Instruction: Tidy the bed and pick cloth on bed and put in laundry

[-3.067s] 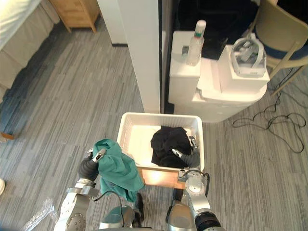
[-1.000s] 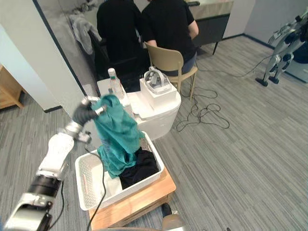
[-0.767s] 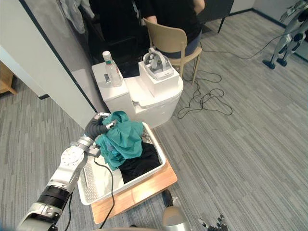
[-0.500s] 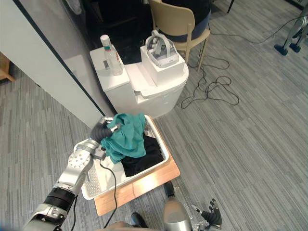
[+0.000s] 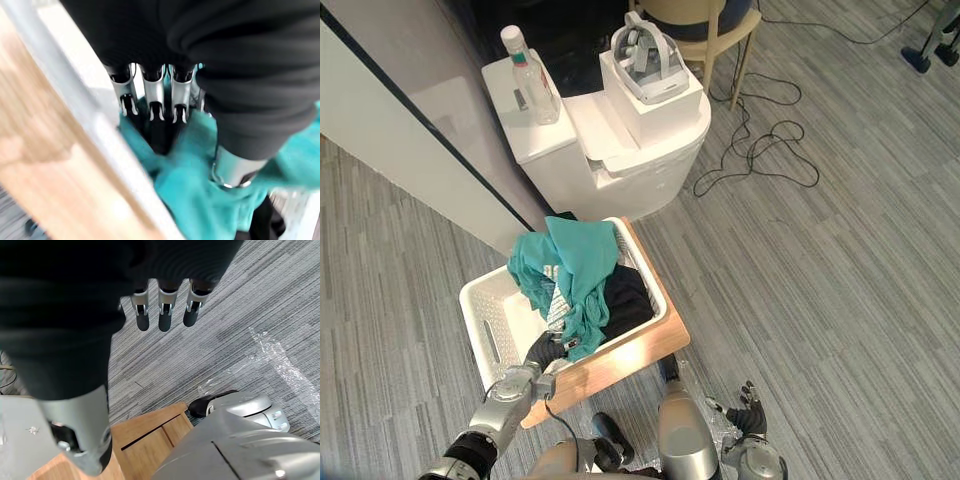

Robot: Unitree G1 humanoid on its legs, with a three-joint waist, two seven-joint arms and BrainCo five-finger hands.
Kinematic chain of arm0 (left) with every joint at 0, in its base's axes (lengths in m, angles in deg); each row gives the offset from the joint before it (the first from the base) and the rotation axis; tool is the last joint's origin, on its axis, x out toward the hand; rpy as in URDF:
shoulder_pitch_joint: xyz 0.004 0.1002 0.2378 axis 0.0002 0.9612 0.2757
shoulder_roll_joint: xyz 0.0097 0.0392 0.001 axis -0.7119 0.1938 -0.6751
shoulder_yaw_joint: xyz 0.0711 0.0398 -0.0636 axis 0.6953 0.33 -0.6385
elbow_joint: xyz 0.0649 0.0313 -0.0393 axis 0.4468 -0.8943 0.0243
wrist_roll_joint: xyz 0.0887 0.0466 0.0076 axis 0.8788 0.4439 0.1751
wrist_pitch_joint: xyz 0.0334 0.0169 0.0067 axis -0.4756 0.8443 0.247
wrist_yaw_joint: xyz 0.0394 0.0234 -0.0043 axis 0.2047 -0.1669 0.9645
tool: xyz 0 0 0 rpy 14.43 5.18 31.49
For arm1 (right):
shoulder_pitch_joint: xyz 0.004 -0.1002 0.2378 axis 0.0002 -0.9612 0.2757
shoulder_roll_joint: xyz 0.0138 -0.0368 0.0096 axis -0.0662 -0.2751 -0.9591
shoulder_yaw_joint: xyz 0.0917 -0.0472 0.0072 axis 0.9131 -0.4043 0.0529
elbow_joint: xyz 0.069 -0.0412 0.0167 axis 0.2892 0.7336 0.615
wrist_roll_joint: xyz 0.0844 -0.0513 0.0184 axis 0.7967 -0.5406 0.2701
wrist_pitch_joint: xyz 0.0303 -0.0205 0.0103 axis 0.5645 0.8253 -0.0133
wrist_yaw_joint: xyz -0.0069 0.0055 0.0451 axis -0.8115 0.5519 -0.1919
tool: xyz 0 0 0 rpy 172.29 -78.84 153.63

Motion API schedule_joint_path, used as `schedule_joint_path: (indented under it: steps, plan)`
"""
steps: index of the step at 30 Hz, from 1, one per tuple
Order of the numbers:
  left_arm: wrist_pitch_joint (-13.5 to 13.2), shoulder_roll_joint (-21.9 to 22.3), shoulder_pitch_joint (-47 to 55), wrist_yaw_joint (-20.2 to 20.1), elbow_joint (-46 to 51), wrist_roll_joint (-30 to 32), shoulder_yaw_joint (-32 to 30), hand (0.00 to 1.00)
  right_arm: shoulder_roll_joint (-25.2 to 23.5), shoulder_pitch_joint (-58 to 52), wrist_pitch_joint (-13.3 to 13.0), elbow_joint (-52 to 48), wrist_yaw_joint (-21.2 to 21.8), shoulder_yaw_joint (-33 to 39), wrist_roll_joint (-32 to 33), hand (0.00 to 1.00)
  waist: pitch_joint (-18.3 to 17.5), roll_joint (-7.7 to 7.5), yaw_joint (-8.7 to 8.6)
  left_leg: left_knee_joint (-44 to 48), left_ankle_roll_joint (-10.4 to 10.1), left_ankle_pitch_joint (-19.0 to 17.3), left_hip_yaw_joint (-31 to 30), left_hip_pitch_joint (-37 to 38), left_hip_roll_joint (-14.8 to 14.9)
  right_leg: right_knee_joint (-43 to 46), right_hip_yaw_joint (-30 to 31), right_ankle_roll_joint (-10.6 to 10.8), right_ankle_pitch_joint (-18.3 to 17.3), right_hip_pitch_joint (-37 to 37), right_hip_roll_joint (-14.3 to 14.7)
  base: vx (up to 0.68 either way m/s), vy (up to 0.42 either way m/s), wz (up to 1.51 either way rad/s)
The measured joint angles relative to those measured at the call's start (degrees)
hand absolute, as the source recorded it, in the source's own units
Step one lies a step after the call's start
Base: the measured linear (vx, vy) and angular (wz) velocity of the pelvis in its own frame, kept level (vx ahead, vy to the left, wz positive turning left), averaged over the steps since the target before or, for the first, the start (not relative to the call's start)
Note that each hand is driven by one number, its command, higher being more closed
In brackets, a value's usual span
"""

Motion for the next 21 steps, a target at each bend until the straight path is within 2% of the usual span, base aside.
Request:
schedule_joint_path:
  steps: [4,7,10,12,16,21]
  plan:
    - [-2.9,0.3,1.6,2.3,1.4,-0.2,-2.4,0.0,0.0,-0.6,-0.3,0.1,0.0,0.0,-0.3,0.0,0.0,0.06,0.11,-0.1,-0.2,-0.1,-0.3,1.5,0.1,-0.7,-0.6,0.0,0.0,2.2,-0.1,-0.04,-0.021,0.05]
    - [-3.8,0.3,3.6,2.5,4.9,-0.2,-4.6,0.0,0.0,-2.1,-0.7,0.1,0.0,0.4,-0.9,0.0,-0.5,0.25,0.16,-0.2,-0.2,-0.2,-1.1,1.7,0.3,-2.0,-1.4,-0.1,0.1,3.6,-0.1,-0.04,-0.036,0.17]
    - [-4.2,0.3,6.3,2.4,9.2,-2.2,-6.8,0.0,0.0,-5.2,-0.7,0.2,0.0,1.4,-1.1,0.0,-2.8,1.07,0.84,-1.0,-0.3,-0.1,-2.2,2.2,0.5,-3.7,-2.7,-0.1,0.3,5.2,0.0,0.02,-0.037,0.19]
    - [-4.2,0.3,8.5,1.6,11.9,-4.1,-8.7,0.0,0.0,-7.2,-0.7,0.6,0.0,2.3,-1.2,0.0,-4.8,1.67,1.42,-2.2,-0.5,0.0,-3.2,3.9,0.5,-4.4,-3.6,-0.2,0.2,7.3,0.3,0.06,-0.013,0.18]
    - [-4.2,0.2,10.7,-0.8,13.5,-7.4,-10.8,0.0,-0.1,-7.8,-0.8,1.6,0.4,3.5,-2.8,0.0,-7.4,1.59,2.37,-3.2,-0.6,0.1,-3.5,5.2,0.4,-4.5,-4.4,-0.2,-0.1,8.3,0.4,0.04,0.002,0.1]
    - [-4.1,0.3,13.0,-4.4,13.5,-12.9,-11.9,0.0,-1.1,-7.8,-2.1,2.1,2.2,4.7,-4.5,0.0,-9.4,0.32,4.61,-4.5,-0.5,0.8,-5.0,6.6,0.0,-4.5,-6.4,-0.2,-0.1,9.9,0.1,-0.02,-0.007,0.15]
